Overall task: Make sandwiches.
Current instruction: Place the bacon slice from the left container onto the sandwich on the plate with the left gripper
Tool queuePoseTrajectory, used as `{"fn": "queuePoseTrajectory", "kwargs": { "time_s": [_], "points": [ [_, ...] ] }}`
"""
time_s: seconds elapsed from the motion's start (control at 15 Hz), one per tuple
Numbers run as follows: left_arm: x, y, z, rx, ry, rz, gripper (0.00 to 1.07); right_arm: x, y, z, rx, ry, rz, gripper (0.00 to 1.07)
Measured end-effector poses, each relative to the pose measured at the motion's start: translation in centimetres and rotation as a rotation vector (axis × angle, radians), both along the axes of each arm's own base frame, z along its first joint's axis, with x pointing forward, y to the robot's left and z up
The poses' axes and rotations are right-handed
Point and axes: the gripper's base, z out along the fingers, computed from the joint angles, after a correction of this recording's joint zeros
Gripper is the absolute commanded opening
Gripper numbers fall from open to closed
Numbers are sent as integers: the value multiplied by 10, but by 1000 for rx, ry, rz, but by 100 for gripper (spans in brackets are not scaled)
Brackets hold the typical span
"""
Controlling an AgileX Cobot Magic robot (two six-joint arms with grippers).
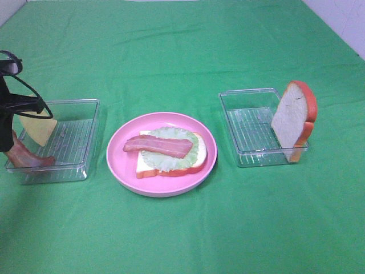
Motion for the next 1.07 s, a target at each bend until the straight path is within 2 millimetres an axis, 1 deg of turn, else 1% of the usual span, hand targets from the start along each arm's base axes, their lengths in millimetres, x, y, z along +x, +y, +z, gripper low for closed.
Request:
{"fn": "queuePoseTrajectory", "kwargs": {
  "time_s": [0.2, 0.27, 0.4, 0.53, 0.6, 0.67, 0.73, 0.8, 0.93, 1.07],
  "points": [
    [-8, -3, 36, -45, -93, 18, 0, 0, 0, 0, 0, 0, 0, 99],
    [-10, -4, 42, -57, -110, 23, 0, 0, 0, 0, 0, 0, 0, 99],
    [-17, -9, 65, -120, -168, 30, 0, 0, 0, 0, 0, 0, 0, 99],
    [-22, -17, 81, -195, -199, 1, 0, 0, 0, 0, 0, 0, 0, 99],
    [-23, -26, 89, -218, -211, -28, 0, 0, 0, 0, 0, 0, 0, 99],
    [-21, -55, 110, -258, -275, -114, 0, 0, 0, 0, 0, 0, 0, 99],
    [-21, -73, 120, -286, -305, -161, 0, 0, 0, 0, 0, -1, 0, 99],
    [-21, -80, 127, -300, -325, -179, 0, 0, 0, 0, 0, -1, 0, 99],
    [-18, -112, 144, -368, -374, -247, 0, 0, 0, 0, 0, -1, 0, 99],
    [-10, -141, 145, -428, -374, -297, 0, 0, 0, 0, 0, -1, 0, 99]
  ]
}}
